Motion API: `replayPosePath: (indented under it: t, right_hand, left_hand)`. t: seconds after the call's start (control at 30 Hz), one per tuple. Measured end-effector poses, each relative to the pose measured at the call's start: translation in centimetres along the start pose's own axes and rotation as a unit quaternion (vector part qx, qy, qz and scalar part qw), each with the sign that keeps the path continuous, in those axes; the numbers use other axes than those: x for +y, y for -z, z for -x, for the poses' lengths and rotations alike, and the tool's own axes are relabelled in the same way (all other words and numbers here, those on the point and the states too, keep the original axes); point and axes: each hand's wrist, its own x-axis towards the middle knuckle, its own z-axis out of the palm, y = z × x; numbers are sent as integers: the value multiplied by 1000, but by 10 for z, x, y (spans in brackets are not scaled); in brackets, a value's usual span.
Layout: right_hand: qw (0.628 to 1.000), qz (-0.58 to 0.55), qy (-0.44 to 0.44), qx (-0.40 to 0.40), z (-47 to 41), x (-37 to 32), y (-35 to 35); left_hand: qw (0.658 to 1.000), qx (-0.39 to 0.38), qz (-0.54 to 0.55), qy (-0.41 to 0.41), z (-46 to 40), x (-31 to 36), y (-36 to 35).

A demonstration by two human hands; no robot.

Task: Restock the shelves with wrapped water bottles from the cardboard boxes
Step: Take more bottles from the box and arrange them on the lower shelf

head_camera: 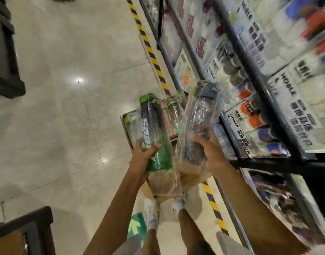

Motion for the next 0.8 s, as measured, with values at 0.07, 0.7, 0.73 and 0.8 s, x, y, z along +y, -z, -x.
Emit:
replayPosePath:
  t: [0.07, 0.7, 0.73, 0.8]
  right_hand:
    - [1000, -6, 30, 6, 46, -19, 8]
    - [934, -167, 252, 192, 424, -63, 175]
    - [929, -165, 263, 199, 442, -59, 185]
    - [924, -150, 271, 224, 472, -42, 205]
  left_hand:
    - [999, -43, -16, -20, 36, 18, -11]
    - [900, -366, -212, -109, 314, 56, -175]
    - [896, -369, -219, -112, 316, 45, -183]
    - [885, -372, -250, -130, 342, 29, -206]
